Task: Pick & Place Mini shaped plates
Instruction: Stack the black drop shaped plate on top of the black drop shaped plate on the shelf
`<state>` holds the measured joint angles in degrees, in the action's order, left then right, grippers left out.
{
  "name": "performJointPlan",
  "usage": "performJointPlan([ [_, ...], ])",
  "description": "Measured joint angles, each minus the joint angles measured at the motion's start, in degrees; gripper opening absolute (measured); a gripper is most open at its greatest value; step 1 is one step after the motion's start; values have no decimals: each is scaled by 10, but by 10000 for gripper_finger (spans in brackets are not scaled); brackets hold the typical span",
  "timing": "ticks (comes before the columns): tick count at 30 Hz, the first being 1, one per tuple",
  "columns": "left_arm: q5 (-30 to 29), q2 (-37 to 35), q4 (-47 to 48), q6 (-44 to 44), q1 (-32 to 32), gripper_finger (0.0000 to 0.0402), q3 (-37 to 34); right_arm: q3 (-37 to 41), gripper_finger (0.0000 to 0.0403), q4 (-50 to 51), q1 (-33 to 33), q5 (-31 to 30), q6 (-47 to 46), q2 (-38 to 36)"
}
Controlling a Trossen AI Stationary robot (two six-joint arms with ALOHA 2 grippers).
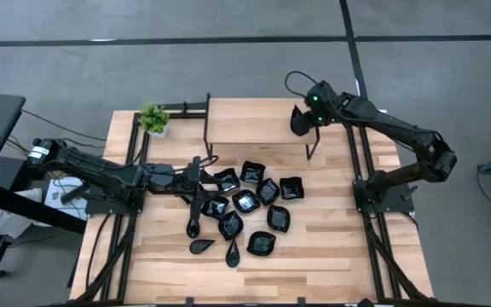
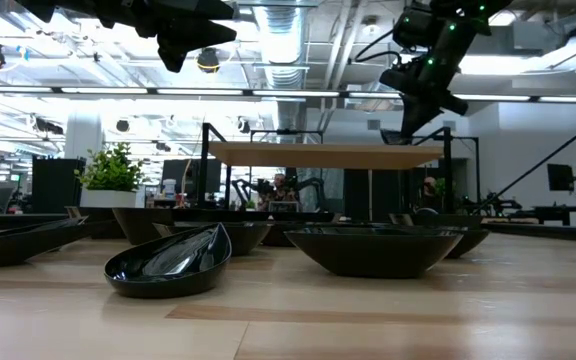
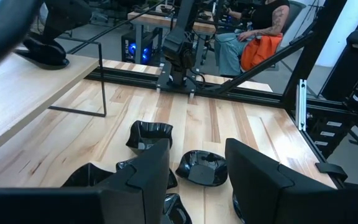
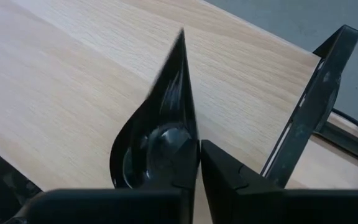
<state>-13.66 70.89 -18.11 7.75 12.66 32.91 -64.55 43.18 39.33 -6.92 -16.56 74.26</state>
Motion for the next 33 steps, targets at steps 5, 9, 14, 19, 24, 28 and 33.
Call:
performJointPlan([
  [5,0,0,0,0,0,159,0,0,24,0,0,0,0,0],
  [9,0,0,0,0,0,159,0,0,24,0,0,0,0,0],
  [14,0,0,0,0,0,159,0,0,25,0,0,0,0,0],
  [19,0,0,0,0,0,159,0,0,27,-15,0,0,8,-1],
  [24,0,0,0,0,0,159,0,0,28,-41,-10,-9,21,-36],
  [28,0,0,0,0,0,159,0,0,29,-60,-46,-10,35,-87],
  [33,0,0,0,0,0,159,0,0,27,-59,-132,-11,50,-145],
])
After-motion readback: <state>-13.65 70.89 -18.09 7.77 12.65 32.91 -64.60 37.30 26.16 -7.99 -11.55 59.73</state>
